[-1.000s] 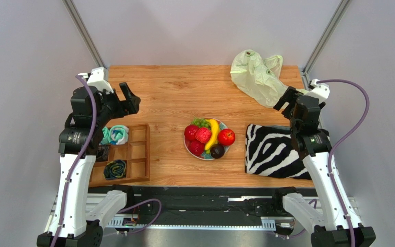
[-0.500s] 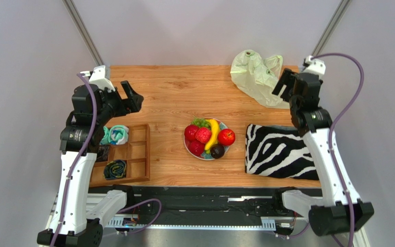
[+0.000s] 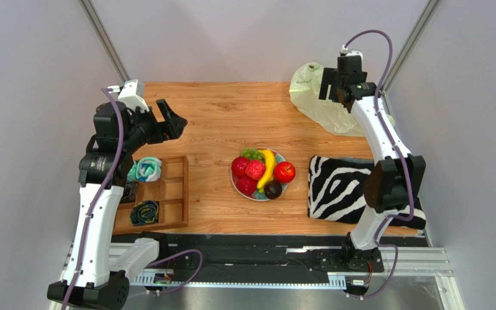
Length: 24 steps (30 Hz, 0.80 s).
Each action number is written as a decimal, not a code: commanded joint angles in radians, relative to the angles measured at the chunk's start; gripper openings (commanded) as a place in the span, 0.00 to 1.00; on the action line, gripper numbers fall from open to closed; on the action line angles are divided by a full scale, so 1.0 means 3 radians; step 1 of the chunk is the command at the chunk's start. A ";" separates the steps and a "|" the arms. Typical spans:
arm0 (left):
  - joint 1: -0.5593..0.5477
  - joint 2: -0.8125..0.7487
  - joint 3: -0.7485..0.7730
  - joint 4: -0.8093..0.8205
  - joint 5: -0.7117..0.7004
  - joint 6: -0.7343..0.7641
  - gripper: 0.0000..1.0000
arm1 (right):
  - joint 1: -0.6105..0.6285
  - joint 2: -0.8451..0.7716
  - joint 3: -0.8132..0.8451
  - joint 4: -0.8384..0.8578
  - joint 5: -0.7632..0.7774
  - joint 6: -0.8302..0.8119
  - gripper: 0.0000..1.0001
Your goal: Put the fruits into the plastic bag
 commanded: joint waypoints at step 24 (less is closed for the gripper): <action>0.0017 0.0042 -0.0168 0.0152 0.0487 -0.0216 0.92 | 0.0008 0.0666 0.0101 0.0155 -0.0297 -0.0787 0.46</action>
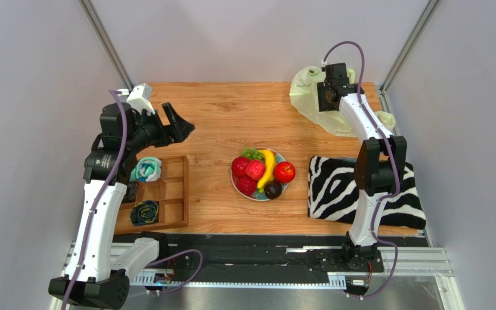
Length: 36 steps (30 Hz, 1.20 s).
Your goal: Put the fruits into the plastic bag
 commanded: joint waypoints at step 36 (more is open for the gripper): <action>0.0012 0.0698 -0.0390 0.1382 0.0673 -0.0676 0.91 | 0.1669 -0.0205 -0.0290 0.1581 -0.1204 0.0484 0.00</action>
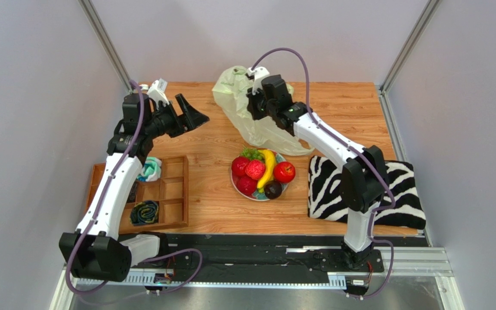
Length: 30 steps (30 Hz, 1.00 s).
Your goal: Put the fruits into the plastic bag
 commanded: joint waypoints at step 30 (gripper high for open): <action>-0.0006 0.1213 -0.0058 0.0346 -0.0513 -0.0161 0.53 | 0.0847 -0.0026 -0.0395 0.0687 -0.0606 0.0007 0.05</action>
